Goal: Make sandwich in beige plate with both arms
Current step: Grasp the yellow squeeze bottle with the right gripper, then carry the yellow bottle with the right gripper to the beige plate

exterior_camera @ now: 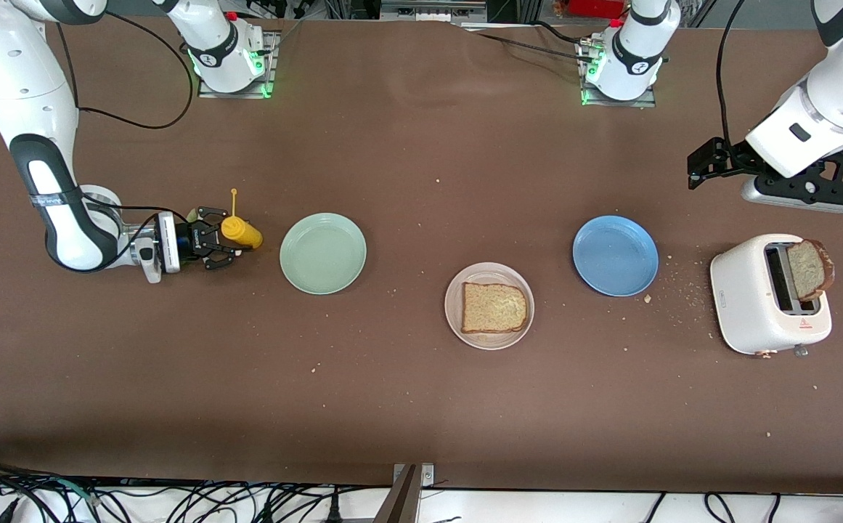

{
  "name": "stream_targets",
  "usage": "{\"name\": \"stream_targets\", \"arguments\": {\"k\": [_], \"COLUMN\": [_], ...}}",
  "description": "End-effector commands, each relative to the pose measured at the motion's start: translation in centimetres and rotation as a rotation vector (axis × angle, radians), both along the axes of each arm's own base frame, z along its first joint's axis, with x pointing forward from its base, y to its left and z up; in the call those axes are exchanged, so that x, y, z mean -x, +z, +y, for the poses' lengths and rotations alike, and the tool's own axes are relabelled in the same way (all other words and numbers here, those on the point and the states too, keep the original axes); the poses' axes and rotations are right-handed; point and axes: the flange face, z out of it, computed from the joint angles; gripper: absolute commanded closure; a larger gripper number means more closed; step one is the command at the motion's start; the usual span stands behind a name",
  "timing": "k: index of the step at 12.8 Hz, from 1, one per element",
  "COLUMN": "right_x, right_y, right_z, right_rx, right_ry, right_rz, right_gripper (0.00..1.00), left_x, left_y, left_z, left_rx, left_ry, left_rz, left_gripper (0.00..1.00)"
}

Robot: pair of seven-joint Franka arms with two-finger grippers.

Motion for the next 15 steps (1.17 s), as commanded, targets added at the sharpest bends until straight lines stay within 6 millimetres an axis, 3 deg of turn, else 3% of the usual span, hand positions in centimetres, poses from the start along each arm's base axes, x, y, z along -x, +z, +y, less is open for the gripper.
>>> {"name": "stream_targets", "arguments": {"k": [1,4,9,12,15], "right_x": [-0.7,-3.9,-8.5,-10.5,-11.7], "right_y": [1.2,6.1,14.1,19.8,23.9], "right_z": [0.0,1.4,6.4,11.9,19.2], "right_rx": [-0.004,0.047,0.240,0.420,0.616], "right_ry": [-0.012,-0.001,0.002,-0.004,-0.032], "right_rz": [-0.048,-0.065,-0.047,-0.051,-0.034], "right_gripper": [1.00,1.00,1.00,1.00,1.00], "left_x": [-0.1,-0.1,-0.1,-0.1,-0.1], "left_y": [0.5,0.6,0.5,0.5,0.6], "left_z": [0.1,0.1,0.1,0.1,0.1], "left_rx": [-0.020,-0.020,-0.020,-0.020,-0.020], "left_ry": [-0.003,-0.003,-0.003,-0.003,-0.003], "left_rz": [0.003,0.002,0.003,0.003,0.002], "left_gripper": [0.00,0.00,0.00,0.00,0.00]}}
